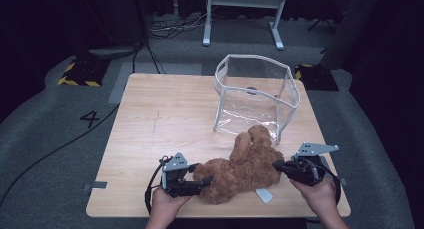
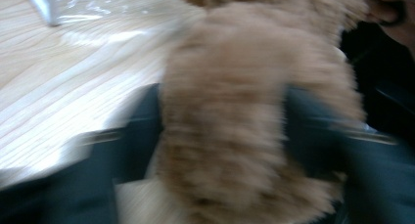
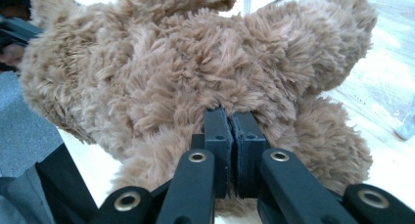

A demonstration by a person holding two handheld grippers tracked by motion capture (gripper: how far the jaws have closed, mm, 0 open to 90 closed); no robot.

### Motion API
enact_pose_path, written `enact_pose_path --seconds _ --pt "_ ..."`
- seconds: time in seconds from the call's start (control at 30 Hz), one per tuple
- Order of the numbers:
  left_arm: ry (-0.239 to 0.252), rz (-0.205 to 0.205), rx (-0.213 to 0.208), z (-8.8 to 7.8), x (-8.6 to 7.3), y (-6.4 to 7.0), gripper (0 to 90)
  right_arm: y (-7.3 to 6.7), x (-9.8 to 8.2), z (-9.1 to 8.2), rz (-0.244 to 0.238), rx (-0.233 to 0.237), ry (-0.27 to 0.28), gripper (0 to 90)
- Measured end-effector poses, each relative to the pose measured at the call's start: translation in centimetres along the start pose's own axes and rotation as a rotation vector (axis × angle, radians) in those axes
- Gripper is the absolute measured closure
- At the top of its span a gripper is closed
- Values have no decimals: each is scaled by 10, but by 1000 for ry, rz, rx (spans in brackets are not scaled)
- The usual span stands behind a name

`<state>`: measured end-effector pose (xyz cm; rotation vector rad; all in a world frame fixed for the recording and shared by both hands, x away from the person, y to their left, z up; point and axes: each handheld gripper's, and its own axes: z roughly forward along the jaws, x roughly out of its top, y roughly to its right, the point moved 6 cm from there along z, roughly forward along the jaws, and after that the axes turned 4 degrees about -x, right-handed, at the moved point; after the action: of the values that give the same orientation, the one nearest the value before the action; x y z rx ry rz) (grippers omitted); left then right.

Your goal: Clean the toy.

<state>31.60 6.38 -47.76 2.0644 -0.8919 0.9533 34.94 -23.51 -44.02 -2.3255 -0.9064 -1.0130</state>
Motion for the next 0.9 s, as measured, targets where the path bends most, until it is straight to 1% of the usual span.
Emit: enact_pose_path --seconds 0.03,0.07,0.1,0.17,0.23,0.27,0.3,0.37,0.43,0.47,0.53,0.57,0.6,0.63,0.67,0.7,0.77,0.9 --pt "0 0 0 0 0 0 707 0 0 0 0 0 0 864" --pt "-8 12 19 0 0 0 707 0 3 1 -6 -6 9 840" --pt "-25 37 53 0 0 0 766 1 5 0 -13 -12 23 808" --pt "-25 42 66 1 -1 0 789 1 6 -2 -17 -17 31 757" --pt "-22 47 76 2 -3 -1 805 3 8 -6 -10 -25 51 674" --pt "-16 46 78 2 -3 0 808 4 8 -9 -7 -24 57 661" --pt "-13 55 85 2 -3 0 811 6 7 -12 -9 -27 58 636" --pt "-13 74 79 1 -3 3 811 9 5 -17 -16 -45 60 594" --pt "-11 101 85 1 -2 5 811 17 1 -25 -13 -80 62 565" --pt "-11 107 82 1 -2 6 811 21 -3 -29 -7 -91 58 553" --pt "-10 119 89 1 -1 8 811 33 -11 -35 21 -118 44 528" --pt "-6 128 95 2 1 9 811 40 -15 -37 39 -120 43 512" --pt "-4 141 104 1 2 9 810 46 -21 -40 62 -112 46 505" --pt "3 137 104 1 4 9 810 51 -25 -42 68 -120 44 505" --pt "8 137 110 0 6 8 810 56 -29 -43 73 -139 34 503" --pt "10 137 111 0 9 7 810 61 -33 -43 75 -172 16 503" --pt "11 142 123 -1 12 4 811 71 -43 -44 67 -222 -17 501" --pt "13 116 137 2 11 -3 812 88 -61 -42 92 -283 -84 480"
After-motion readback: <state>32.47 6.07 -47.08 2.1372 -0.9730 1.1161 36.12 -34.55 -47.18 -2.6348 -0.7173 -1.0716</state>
